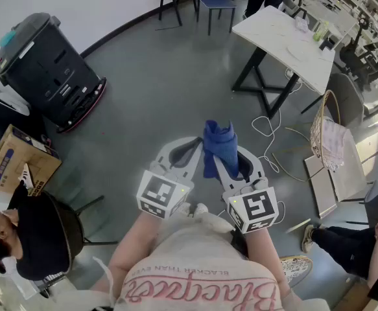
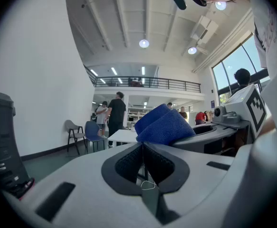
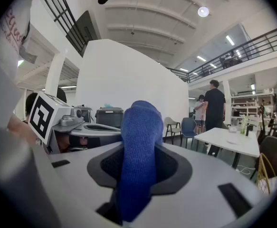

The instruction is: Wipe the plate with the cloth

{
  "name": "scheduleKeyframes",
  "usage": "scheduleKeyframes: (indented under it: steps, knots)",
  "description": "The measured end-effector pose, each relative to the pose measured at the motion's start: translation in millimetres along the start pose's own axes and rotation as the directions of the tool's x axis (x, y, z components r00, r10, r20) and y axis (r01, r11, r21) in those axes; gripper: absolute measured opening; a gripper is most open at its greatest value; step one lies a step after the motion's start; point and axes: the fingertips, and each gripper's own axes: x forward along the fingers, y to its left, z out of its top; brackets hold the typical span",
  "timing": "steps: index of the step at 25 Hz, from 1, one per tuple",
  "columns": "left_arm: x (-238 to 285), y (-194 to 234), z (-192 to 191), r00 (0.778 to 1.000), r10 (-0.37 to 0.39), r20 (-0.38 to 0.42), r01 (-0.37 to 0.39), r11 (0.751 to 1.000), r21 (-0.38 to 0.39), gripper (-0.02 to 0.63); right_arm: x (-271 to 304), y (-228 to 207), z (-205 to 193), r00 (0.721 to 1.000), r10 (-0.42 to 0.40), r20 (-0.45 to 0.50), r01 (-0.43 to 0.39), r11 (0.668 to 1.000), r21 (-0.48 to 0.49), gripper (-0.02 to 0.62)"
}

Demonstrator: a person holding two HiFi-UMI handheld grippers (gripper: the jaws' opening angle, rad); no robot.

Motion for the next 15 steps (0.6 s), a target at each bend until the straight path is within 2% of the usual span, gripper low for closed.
scheduleKeyframes:
  steps: [6, 15]
  knots:
    - [19, -18, 3, 1.0, -0.004, 0.0, 0.004, 1.0, -0.005, 0.005, -15, -22, -2, 1.0, -0.008, 0.006, 0.008, 1.0, 0.005, 0.123]
    - [56, -50, 6, 0.998, -0.064, -0.002, 0.064, 0.998, 0.022, 0.005, -39, -64, -10, 0.998, -0.064, 0.017, 0.064, 0.998, 0.023, 0.123]
